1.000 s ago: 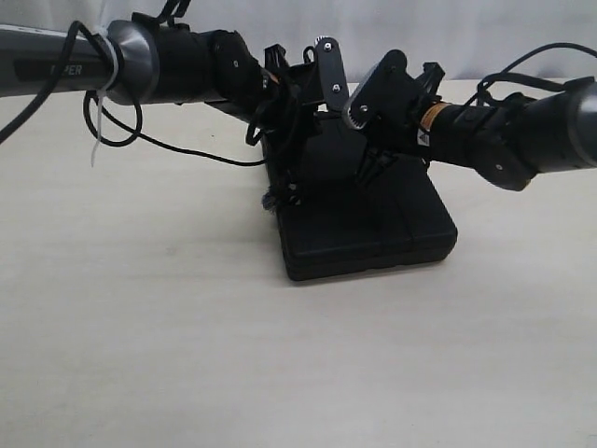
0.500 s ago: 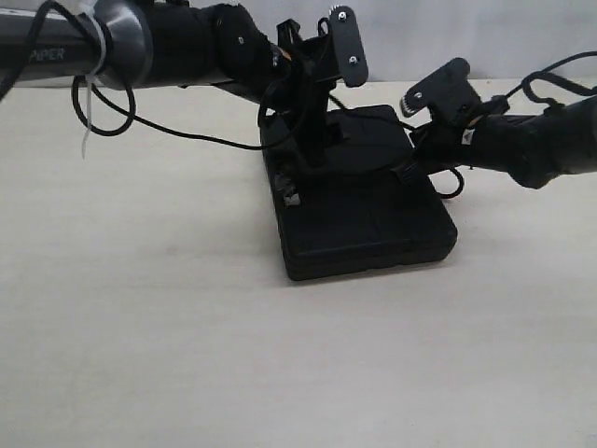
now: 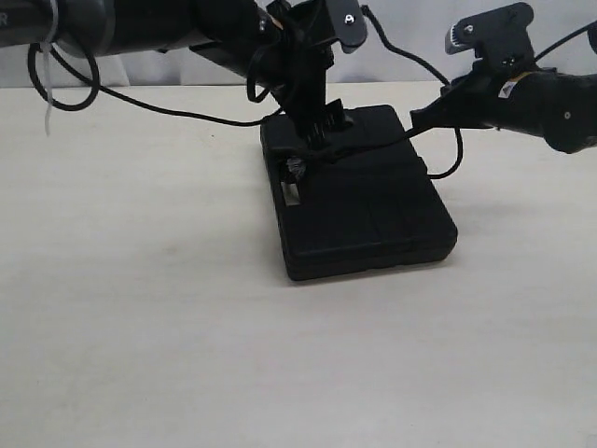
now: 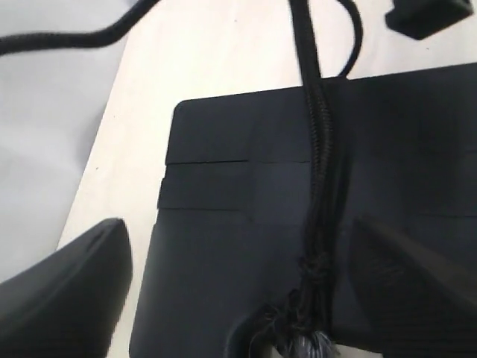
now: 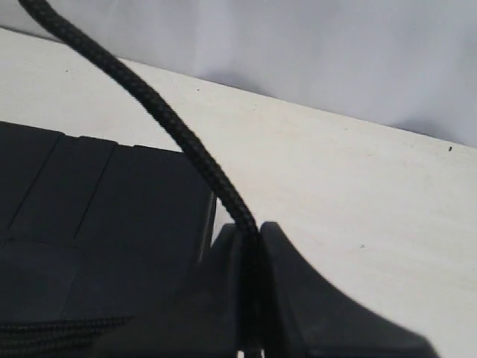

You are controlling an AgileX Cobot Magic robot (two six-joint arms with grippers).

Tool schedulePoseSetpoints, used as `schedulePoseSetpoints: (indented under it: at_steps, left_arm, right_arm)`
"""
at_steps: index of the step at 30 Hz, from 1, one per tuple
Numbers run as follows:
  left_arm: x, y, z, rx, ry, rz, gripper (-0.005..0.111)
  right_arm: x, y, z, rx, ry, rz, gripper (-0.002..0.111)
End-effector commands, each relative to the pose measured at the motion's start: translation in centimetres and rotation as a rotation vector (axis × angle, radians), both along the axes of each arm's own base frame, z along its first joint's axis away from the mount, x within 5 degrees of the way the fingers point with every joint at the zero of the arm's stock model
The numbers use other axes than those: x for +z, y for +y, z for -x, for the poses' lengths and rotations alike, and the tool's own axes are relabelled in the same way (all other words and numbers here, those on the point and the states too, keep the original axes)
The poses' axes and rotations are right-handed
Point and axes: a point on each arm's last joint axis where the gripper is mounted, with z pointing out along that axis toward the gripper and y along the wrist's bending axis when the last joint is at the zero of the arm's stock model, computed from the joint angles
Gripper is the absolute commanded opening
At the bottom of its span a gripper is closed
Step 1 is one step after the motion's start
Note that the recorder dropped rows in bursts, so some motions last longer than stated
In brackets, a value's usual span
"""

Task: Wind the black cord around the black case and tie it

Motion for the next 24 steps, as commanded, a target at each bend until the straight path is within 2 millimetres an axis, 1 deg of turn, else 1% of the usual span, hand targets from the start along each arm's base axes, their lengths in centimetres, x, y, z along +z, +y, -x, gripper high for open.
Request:
schedulePoseSetpoints:
  at_steps: [1,3,6,10,12,15,21,24]
  left_arm:
    - [0.9,1.6,-1.4,0.157,0.033,0.108,0.072]
    - [0.8,1.9,-1.6,0.185,0.054,0.129,0.063]
    - [0.2,1.9,-1.7,0.181,0.073,0.115,0.042]
    - [-1.1,1.6,-1.7,0.123,0.066,0.054,0.012]
    - [-1.7,1.5,-1.8,0.112,0.063,0.037,0.000]
    - [-2.1,1.5,-2.1,0.118,0.054,0.034,0.000]
    - [-2.1,1.5,-2.1,0.119,0.051,0.036,0.000]
    - [-2.1,1.5,-2.1,0.119,0.051,0.036,0.000]
  right_arm:
    - [0.4,-0.4,0.1,-0.043,-0.008,-0.046,0.004]
    - [0.9,-0.4,0.1,-0.059,-0.030,-0.079,0.004]
    - [2.2,-0.4,0.1,-0.073,-0.089,-0.119,0.004]
    - [5.4,-0.5,0.7,-0.104,-0.176,-0.212,0.004]
    - [7.1,-0.5,1.1,-0.105,-0.219,-0.236,0.004]
    - [9.2,-0.6,2.0,-0.105,-0.272,-0.261,0.004]
    - [13.5,-0.7,4.0,-0.106,-0.367,-0.323,0.004]
    - [15.1,-0.8,4.8,-0.107,-0.384,-0.341,0.004]
